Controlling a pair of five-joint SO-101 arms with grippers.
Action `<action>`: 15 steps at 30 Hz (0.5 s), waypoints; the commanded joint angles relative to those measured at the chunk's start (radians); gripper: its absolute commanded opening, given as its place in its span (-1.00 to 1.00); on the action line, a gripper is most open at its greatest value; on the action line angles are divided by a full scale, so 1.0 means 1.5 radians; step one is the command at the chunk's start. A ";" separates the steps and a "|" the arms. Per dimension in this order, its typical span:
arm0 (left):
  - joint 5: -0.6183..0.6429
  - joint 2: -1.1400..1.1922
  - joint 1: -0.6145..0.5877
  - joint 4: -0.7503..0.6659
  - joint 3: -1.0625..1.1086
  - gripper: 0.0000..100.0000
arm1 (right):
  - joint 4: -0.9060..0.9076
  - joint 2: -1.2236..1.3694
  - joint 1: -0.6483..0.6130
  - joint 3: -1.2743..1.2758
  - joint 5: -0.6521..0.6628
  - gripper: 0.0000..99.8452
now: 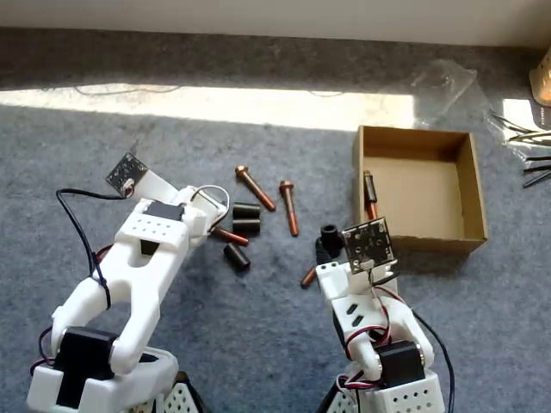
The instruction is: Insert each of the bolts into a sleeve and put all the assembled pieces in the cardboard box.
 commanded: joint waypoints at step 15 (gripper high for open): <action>0.003 0.171 -0.032 0.039 -0.141 -0.89 | -0.020 -0.010 0.010 -0.008 -0.003 -0.99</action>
